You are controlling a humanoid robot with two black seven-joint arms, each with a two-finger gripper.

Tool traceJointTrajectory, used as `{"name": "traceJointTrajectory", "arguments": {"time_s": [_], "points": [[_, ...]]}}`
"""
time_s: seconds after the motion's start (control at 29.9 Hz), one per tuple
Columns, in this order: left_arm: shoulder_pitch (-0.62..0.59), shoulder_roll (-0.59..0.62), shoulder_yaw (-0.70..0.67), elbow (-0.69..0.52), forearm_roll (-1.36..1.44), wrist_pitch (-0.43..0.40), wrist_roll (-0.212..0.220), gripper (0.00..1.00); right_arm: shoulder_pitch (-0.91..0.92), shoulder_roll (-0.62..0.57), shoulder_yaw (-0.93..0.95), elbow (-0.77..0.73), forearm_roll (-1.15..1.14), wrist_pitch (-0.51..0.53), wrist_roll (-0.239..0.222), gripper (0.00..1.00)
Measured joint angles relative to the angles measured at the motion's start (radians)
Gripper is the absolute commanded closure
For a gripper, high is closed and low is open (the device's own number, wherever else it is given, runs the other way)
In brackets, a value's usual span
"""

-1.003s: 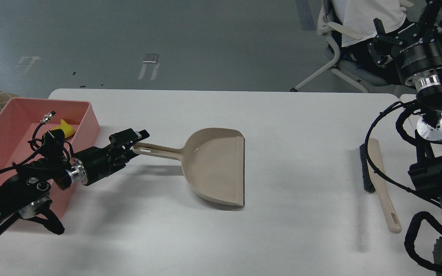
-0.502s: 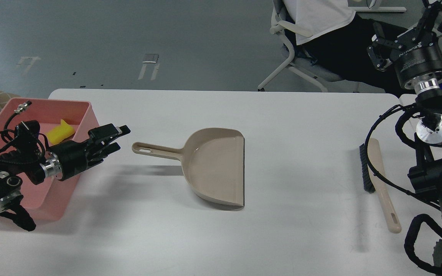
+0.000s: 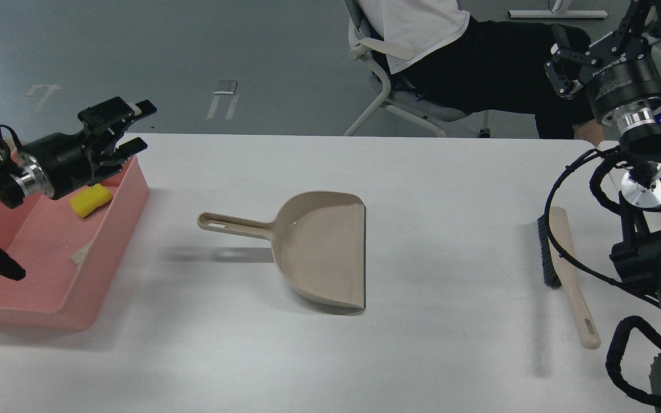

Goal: Sweep and dump garbage into bin

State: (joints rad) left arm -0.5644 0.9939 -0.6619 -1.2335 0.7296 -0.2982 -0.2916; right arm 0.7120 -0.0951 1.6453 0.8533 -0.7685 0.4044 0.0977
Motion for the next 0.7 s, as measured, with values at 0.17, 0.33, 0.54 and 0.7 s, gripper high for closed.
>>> {"name": "traceJointTrajectory", "arguments": {"time_s": [0.17, 0.33, 0.54, 0.7], "points": [[-0.032, -0.050, -0.071, 0.053, -0.162, 0.008, 0.001, 0.06, 0.045, -0.003, -0.002, -0.019, -0.001, -0.028, -0.007, 0.00], [-0.047, -0.183, -0.172, 0.186, -0.250, 0.004, 0.025, 0.06, 0.081, 0.011, -0.021, -0.030, -0.002, -0.064, -0.006, 0.00], [-0.113, -0.364, -0.220, 0.323, -0.265, 0.012, 0.042, 0.06, 0.122, 0.016, -0.051, -0.082, -0.002, -0.079, 0.000, 0.00], [-0.181, -0.493, -0.266, 0.432, -0.273, 0.087, 0.034, 0.06, 0.177, 0.018, -0.089, -0.202, -0.002, -0.080, 0.000, 0.00]]}}
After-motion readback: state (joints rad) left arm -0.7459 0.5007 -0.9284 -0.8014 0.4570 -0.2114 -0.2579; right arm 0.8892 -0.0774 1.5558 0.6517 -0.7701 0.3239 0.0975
